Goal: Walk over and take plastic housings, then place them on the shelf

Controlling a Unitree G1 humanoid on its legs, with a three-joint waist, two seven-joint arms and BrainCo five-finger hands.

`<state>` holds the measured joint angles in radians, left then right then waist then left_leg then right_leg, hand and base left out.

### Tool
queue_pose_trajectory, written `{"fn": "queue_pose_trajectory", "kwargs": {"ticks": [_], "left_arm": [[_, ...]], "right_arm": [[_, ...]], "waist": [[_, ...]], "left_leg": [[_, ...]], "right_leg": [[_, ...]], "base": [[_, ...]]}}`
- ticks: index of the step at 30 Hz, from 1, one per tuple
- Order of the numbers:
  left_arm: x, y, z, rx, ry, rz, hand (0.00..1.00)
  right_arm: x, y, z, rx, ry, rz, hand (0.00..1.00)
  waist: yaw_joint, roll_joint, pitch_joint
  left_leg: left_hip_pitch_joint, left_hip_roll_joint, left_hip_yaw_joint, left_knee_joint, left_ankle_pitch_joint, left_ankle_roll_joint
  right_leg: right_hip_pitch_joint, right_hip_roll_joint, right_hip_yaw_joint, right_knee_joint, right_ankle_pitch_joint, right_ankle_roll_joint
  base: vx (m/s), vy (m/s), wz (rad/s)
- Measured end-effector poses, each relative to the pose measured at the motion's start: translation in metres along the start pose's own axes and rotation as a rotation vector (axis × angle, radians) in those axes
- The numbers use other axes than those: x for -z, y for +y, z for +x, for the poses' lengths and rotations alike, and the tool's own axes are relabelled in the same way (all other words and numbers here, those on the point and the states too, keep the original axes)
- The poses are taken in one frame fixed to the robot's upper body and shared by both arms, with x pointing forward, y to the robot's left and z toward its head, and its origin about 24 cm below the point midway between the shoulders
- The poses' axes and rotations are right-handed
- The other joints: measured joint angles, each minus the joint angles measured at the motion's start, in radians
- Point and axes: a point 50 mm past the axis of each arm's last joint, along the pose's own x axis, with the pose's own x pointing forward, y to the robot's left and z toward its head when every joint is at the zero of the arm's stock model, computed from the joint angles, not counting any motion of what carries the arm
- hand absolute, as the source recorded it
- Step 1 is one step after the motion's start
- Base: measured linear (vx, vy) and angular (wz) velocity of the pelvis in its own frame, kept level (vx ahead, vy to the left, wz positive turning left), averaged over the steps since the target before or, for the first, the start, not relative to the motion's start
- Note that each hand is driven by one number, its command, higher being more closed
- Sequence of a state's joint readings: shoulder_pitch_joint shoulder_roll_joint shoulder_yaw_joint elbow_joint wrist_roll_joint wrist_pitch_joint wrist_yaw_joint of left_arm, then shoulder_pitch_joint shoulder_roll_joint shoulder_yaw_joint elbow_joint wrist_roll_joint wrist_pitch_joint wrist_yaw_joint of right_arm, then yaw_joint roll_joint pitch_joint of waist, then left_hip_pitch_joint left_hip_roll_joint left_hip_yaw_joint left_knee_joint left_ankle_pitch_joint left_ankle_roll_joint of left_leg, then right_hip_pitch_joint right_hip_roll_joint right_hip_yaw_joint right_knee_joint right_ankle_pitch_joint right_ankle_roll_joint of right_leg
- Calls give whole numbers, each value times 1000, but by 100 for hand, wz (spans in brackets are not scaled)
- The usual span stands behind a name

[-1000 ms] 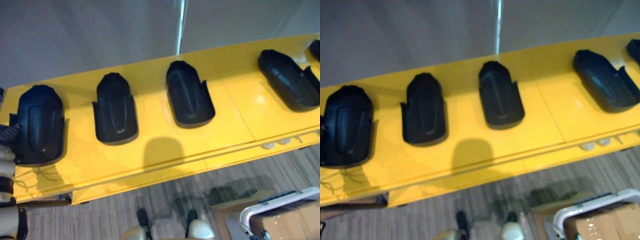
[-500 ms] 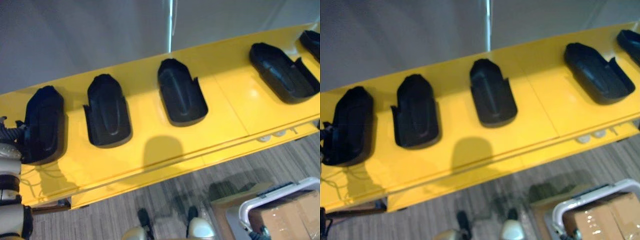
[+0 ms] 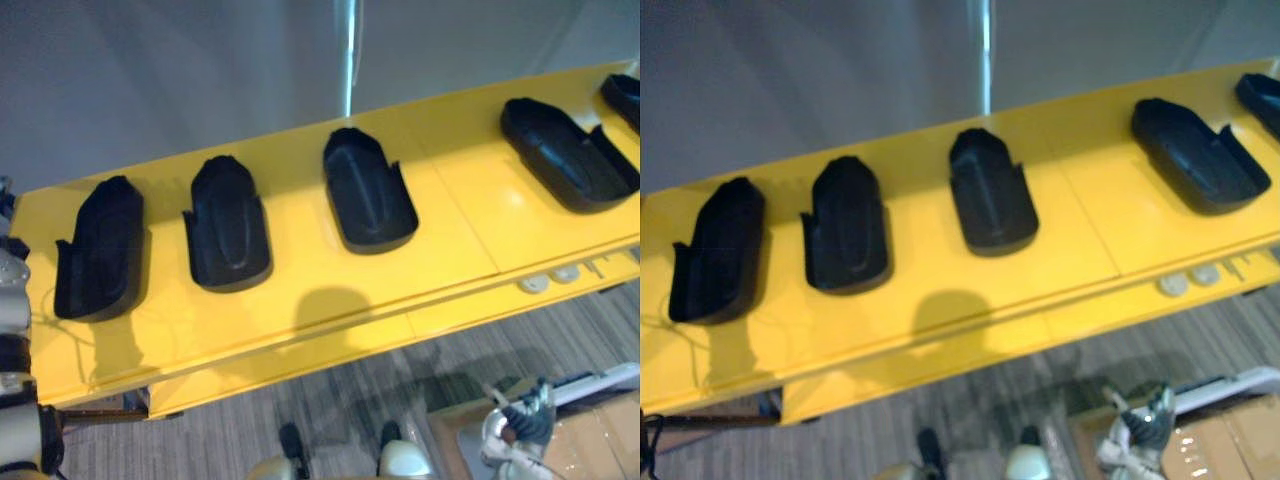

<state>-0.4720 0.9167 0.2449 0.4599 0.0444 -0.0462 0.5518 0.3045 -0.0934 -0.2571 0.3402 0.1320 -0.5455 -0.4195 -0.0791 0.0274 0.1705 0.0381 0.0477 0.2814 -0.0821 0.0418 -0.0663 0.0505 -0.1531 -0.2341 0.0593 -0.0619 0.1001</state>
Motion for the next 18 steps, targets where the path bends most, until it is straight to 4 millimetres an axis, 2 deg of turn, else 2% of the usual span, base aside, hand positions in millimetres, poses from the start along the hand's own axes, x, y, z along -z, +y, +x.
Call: {"fn": "queue_pose_trajectory", "kwargs": {"ticks": [1, 2, 3, 8, 9, 10, 13, 14, 15, 18], "left_arm": [[-6, -1, -3, 10, -23, -65, 0], [-17, -5, -13, 34, -64, -188, 0], [-19, -9, -25, 73, -80, -263, 0], [-14, -22, -58, 216, -71, -376, 0], [-13, -19, -62, 199, -69, -409, 0], [-14, -18, -64, 192, -72, -425, 0], [-20, -10, -80, 157, -93, -521, 0], [-20, -10, -84, 153, -93, -535, 0], [-21, -9, -93, 151, -92, -554, 0], [-25, -5, -116, 142, -97, -587, 0]], "right_arm": [[-3, 0, 1, 7, -16, 8, 0], [-9, 1, 3, 19, -43, 24, 0], [-14, 2, 5, 17, -64, 36, 0], [-34, 11, 10, -15, -162, 33, 0], [-49, 16, 9, -27, -246, 13, 0], [-56, 17, 9, -26, -281, 13, 0], [-106, 15, 5, 78, -560, 32, 0], [-116, 14, 5, 89, -617, 48, 0], [-134, 15, 5, 92, -722, 87, 0], [-167, 23, 5, 34, -896, 179, 0]], "waist": [[2, -3, -7], [10, -6, -17], [12, -4, -41], [14, 4, -60], [14, 6, -61], [14, 6, -61], [15, 12, -72], [16, 13, -76], [17, 15, -80], [23, 15, -81]], "left_leg": [[4, -1, -2, 0, 0, 0], [17, -3, -6, 0, 0, 0], [14, -3, -10, 0, 0, 0], [31, -3, -26, -1, 0, 0], [30, -3, -26, -5, 0, 1], [30, -2, -26, -5, 1, 2], [29, -3, -28, -6, 3, 10], [29, -3, -29, -6, 4, 11], [27, -4, -32, -6, 7, 13], [25, -6, -66, -6, 16, 13]], "right_leg": [[9, -1, -3, -5, 0, 0], [28, -1, -9, -13, 2, -1], [31, -1, -11, -17, 3, -2], [57, -1, -19, -18, 3, -3], [57, -1, -19, -18, 4, -1], [57, -1, -19, -18, 5, -1], [57, -2, -22, -17, 6, 0], [58, -2, -26, -17, 6, 0], [61, -3, -32, -17, 7, -1], [83, -3, -68, -25, 7, -1]], "base": [[75, -6, 13], [58, -7, 14], [39, -5, 14], [-29, -2, 9], [-83, 7, 0], [-113, 12, 0], [-84, 16, 2], [-44, 13, 5], [-42, 10, 6], [-46, -8, 26]]}}
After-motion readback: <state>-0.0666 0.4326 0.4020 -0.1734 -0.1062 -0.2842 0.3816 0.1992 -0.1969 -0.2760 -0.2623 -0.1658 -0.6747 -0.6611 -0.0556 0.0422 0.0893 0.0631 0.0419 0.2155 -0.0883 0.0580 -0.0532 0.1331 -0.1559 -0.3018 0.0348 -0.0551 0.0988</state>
